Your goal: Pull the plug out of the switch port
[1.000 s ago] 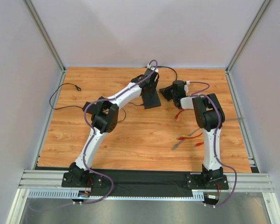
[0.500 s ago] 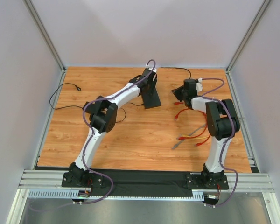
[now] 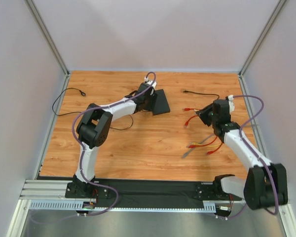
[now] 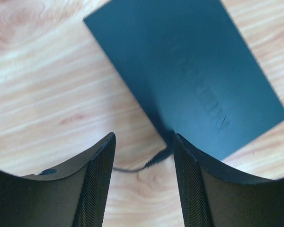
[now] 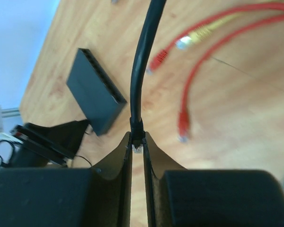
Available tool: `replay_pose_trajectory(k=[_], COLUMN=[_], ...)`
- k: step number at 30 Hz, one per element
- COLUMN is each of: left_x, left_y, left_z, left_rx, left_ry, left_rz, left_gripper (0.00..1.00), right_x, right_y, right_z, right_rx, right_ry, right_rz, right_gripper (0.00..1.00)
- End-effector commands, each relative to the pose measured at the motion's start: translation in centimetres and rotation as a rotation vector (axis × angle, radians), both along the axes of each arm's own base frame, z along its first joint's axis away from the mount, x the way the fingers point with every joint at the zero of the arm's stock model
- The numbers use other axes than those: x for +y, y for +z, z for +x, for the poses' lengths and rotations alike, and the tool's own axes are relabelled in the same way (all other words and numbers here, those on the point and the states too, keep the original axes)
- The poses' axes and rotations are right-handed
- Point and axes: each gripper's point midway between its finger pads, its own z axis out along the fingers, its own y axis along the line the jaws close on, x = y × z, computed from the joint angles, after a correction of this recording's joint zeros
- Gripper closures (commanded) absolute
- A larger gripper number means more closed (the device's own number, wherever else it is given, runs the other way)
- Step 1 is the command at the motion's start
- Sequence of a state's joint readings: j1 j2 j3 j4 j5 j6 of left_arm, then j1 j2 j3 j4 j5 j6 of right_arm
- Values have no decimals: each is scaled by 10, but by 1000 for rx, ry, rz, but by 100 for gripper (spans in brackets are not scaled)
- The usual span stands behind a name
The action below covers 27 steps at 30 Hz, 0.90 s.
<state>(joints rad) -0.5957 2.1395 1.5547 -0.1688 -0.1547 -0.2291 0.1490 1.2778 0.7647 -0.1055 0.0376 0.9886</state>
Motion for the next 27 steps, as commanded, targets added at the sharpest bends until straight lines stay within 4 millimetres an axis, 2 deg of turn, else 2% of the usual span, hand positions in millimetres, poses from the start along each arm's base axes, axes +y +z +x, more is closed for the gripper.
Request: replay_pose_trajectory(k=[1, 2, 3, 4, 5, 6, 9, 12, 14, 15, 17, 20, 25, 27], left_x=[3, 7, 10, 11, 16, 18, 23, 27, 29, 30, 30, 31, 33, 32], left_y=[46, 40, 40, 48, 43, 43, 45, 45, 42, 42, 39, 35, 33, 33], left_z=[9, 4, 3, 4, 0, -1, -4, -9, -13, -13, -17, -20, -21, -21], left_rx=[-111, -97, -98, -117, -107, -109, -120, -120, -115, -116, -106, -92, -89, -86], left_ry=[-4, -1, 2, 10, 14, 21, 31, 34, 33, 39, 37, 36, 37, 32], left_rz=[-90, -87, -89, -109, -104, -110, -140, -151, -152, -158, -173, -179, -187, -197], left_gripper=[40, 40, 40, 40, 40, 40, 40, 40, 40, 40, 40, 40, 40, 41], right_x=[-23, -26, -29, -35, -35, -35, -36, -28, -26, -16, -11, 0, 27, 31], right_y=[-25, -25, -12, -23, -15, -17, -27, -48, -65, -64, -73, -72, -63, -62], right_z=[-63, -74, -85, -103, -112, -120, -147, -169, -176, -174, -176, -175, -169, -165], right_rx=[145, 152, 120, 177, 154, 168, 225, 297, 333, 318, 337, 336, 308, 291], right_ry=[3, 1, -9, -20, -27, -31, -22, 8, 12, 50, 63, 95, 216, 250], right_rz=[-119, -132, -131, -139, -126, -117, -107, -61, -43, -10, -3, -4, -44, -111], right_gripper=[100, 100, 100, 99, 98, 98, 96, 94, 92, 91, 90, 89, 81, 69])
